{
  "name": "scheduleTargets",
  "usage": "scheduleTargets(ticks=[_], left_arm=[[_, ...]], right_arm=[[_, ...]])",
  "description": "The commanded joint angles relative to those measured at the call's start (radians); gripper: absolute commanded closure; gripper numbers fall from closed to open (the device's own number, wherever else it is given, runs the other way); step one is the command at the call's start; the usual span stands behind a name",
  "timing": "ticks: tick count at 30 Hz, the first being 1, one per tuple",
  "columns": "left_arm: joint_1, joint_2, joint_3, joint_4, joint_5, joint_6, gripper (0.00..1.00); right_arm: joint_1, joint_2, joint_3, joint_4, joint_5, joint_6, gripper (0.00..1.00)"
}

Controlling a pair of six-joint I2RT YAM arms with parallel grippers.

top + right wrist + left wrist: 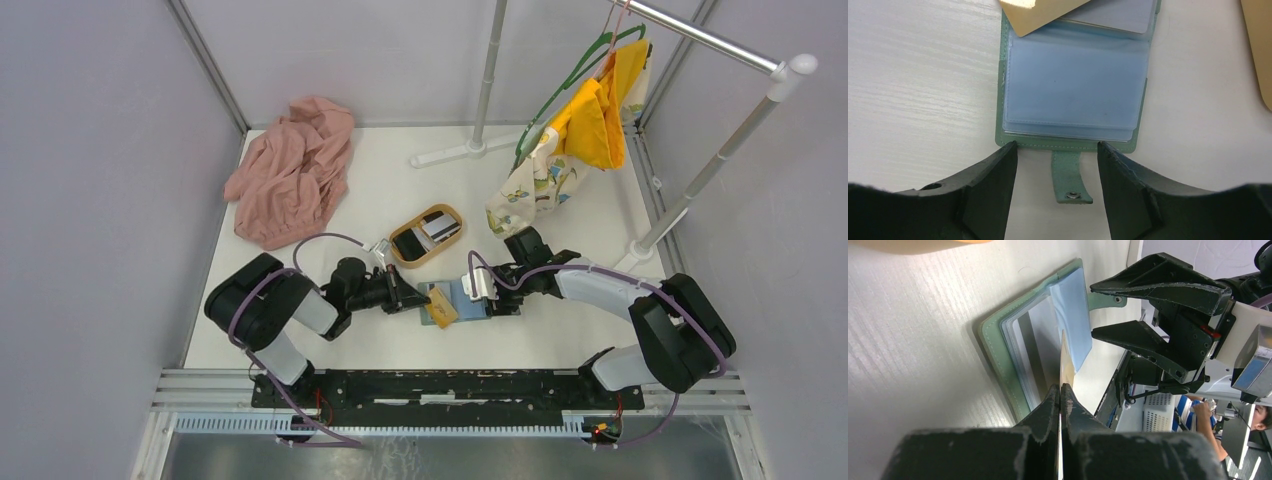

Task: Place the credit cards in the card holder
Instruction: Insert the credit card into the card slot.

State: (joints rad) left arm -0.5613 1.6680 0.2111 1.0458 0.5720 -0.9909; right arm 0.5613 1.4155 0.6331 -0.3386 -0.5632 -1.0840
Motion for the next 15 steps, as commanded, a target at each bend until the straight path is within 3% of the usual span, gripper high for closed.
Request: scheduleTargets(ticks=[1,7,15], left_arm=[[0.006,-0.077,0.025,-0.112,-0.035,0.096,0.98],[0.006,-0.139,0.053,-0.219,-0.069,0.133,0.98],[0.005,-0.093,0.079,-0.146,-0.039,0.094,0.98]], right_arm=[[0.009,0.011,0.001,-0.018,0.048,-0.034,0.34],[0.016,0.007,-0.001,-0.018,0.046,-0.042,0.35],[0.024,0.01,-0.002,-0.018,0.045,-0.046,0.35]])
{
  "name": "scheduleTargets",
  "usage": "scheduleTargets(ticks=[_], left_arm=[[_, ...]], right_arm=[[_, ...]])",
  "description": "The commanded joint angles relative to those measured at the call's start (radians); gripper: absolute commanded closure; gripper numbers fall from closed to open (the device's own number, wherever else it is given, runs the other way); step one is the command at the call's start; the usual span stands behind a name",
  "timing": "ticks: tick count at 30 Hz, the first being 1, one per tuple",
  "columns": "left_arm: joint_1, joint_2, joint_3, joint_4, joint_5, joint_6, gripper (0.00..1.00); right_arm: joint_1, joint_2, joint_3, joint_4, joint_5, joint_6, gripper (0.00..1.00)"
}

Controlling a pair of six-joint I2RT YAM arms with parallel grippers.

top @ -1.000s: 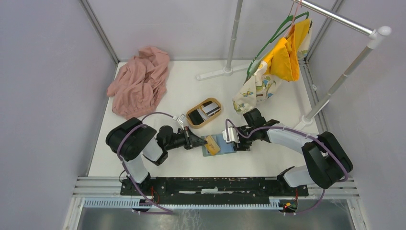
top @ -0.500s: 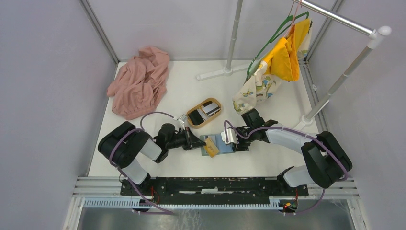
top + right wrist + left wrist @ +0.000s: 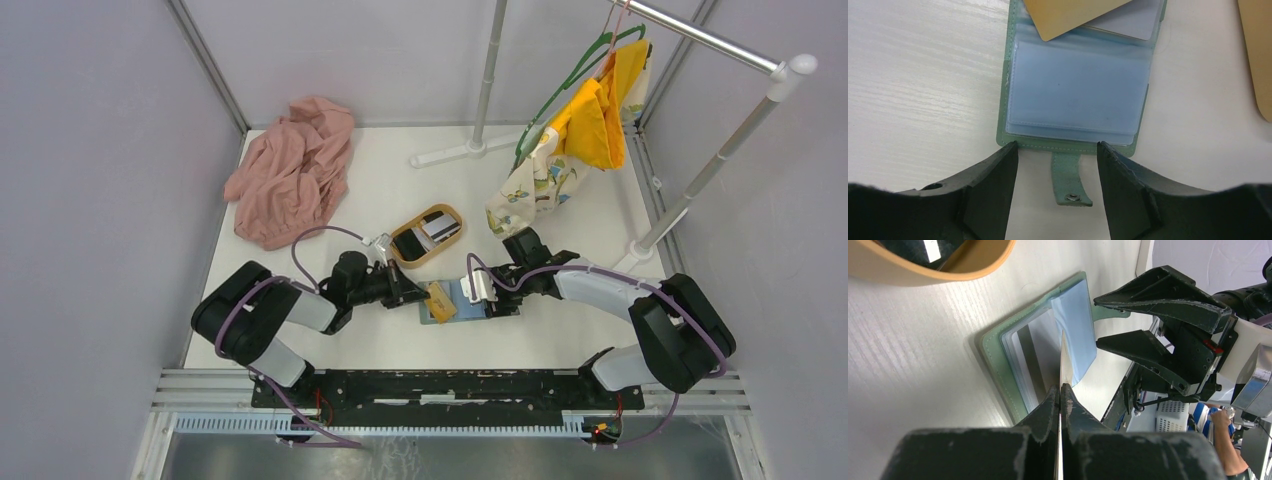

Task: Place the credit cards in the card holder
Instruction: Insert the credit card into the card slot.

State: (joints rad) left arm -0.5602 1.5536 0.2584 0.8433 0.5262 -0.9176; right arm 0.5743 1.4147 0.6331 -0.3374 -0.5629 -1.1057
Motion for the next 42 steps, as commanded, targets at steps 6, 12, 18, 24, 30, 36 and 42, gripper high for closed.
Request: scheduleTargets(ticks=[6,12,18,24,30,36,42], left_arm=[[0.002,0.071,0.039,0.114,0.026,-0.002,0.98],[-0.013,0.114,0.053,0.118,0.024,-0.005,0.98],[-0.052,0.139,0.103,0.026,0.038,0.02,0.98],[-0.053,0.137,0.105,-0.068,0.048,0.035,0.98],[-0.054,0.134,0.139,-0.178,0.067,0.061,0.98],[-0.054,0.137,0.198,-0.266,0.078,0.097,0.98],[-0.053,0.139,0.227,-0.326,0.08,0.135,0.98]], right_arm=[[0.014,0.012,-0.002,-0.02,0.046,-0.024,0.35],[0.015,0.009,-0.001,-0.021,0.046,-0.025,0.35],[0.022,0.004,-0.008,-0.026,0.04,-0.061,0.35],[0.052,-0.008,-0.034,0.003,0.074,-0.117,0.34],[0.075,-0.006,-0.05,0.043,0.123,-0.162,0.34],[0.098,-0.003,-0.039,0.041,0.128,-0.197,0.33],[0.101,0.033,0.012,0.006,0.146,-0.15,0.34]])
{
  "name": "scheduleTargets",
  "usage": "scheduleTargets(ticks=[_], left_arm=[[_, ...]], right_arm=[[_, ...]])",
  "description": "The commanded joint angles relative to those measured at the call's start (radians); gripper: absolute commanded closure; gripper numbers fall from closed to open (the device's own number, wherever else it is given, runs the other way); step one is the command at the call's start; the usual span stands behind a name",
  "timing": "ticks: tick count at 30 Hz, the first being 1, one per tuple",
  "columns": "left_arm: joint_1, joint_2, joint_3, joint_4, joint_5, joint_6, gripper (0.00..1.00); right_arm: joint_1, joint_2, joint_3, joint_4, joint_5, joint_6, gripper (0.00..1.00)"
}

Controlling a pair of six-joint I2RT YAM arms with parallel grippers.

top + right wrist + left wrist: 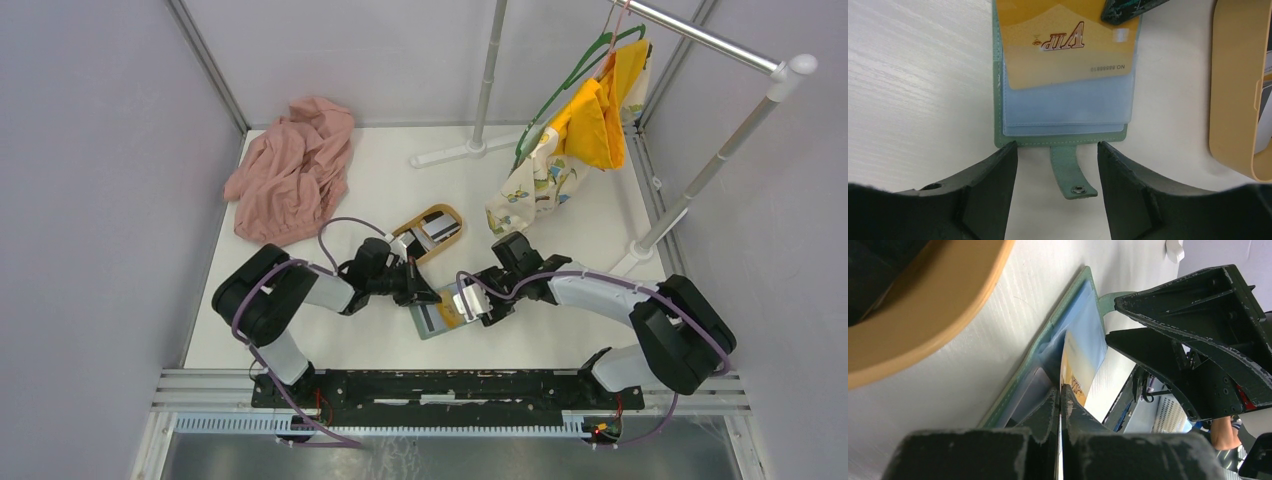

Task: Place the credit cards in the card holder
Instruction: Insert the credit card into the card slot.

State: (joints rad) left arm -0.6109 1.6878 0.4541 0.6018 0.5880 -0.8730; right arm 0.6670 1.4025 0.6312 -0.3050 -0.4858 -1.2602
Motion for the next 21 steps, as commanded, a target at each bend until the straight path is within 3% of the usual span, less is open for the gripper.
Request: scheduleTargets(ticks=[1,10,15,19,21], left_arm=[[-0.003,0.01,0.04,-0.09,0.018,0.094,0.98],[-0.003,0.052,0.095,-0.097,-0.001,0.093,0.97],[-0.002,0.059,0.093,-0.099,-0.004,0.095,0.94],[-0.003,0.059,0.091,-0.097,-0.005,0.089,0.91],[-0.003,0.058,0.092,-0.096,-0.005,0.088,0.87]], right_arm=[[0.007,0.043,0.016,-0.027,0.068,0.011,0.34],[0.007,-0.033,0.076,-0.096,0.021,0.078,0.29],[0.007,-0.109,0.087,-0.141,-0.12,0.074,0.29],[0.042,-0.124,0.092,-0.112,-0.239,0.11,0.35],[0.107,-0.113,0.098,-0.037,-0.206,0.185,0.47]])
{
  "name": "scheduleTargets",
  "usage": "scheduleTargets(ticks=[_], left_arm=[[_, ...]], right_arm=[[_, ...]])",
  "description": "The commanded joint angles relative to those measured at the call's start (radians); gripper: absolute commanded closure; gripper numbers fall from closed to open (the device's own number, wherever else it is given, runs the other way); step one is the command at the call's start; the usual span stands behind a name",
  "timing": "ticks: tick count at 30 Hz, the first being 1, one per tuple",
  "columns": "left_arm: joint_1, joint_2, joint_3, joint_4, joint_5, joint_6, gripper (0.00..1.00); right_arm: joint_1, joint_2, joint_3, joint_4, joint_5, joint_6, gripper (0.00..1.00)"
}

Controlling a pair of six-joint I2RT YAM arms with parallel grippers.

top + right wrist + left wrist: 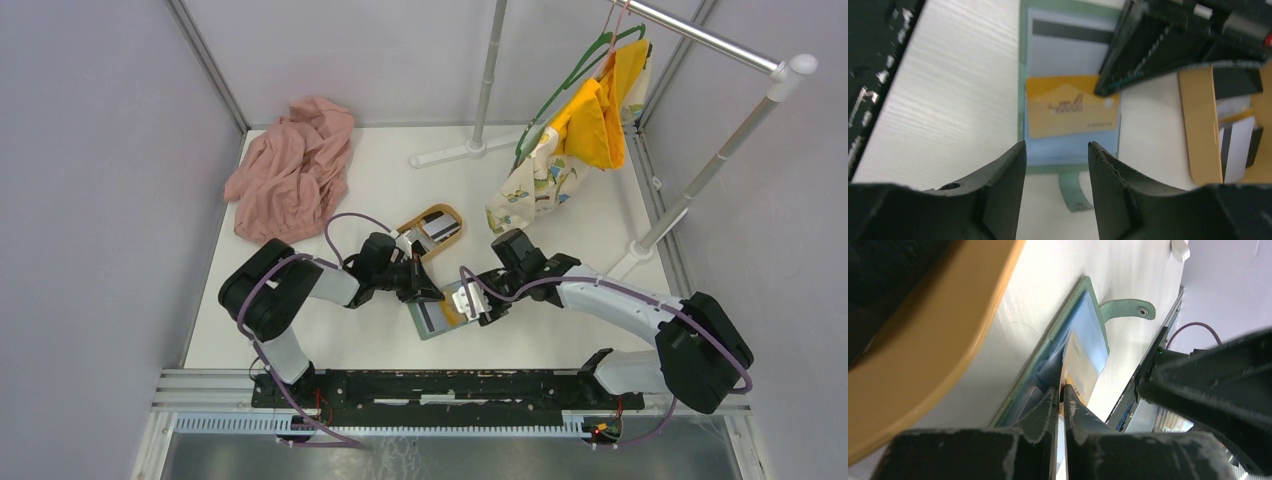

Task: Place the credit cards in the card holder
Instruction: Insert the credit card into the card slot.

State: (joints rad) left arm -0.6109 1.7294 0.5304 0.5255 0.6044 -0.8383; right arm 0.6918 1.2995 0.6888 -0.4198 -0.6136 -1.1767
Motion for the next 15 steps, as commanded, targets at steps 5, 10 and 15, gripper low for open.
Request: scheduleTargets(ticks=[5,10,15], left_arm=[[-0.003,0.016,0.017,-0.019,-0.019,0.047,0.83],[-0.003,0.019,0.02,-0.018,-0.009,0.039,0.8],[-0.003,0.019,0.019,-0.018,-0.009,0.038,0.79]], right_arm=[[0.25,0.098,0.119,0.196,0.133,0.251,0.82],[0.343,0.214,0.163,0.242,0.368,0.297,0.86],[0.377,0.264,0.16,0.264,0.473,0.305,0.87]])
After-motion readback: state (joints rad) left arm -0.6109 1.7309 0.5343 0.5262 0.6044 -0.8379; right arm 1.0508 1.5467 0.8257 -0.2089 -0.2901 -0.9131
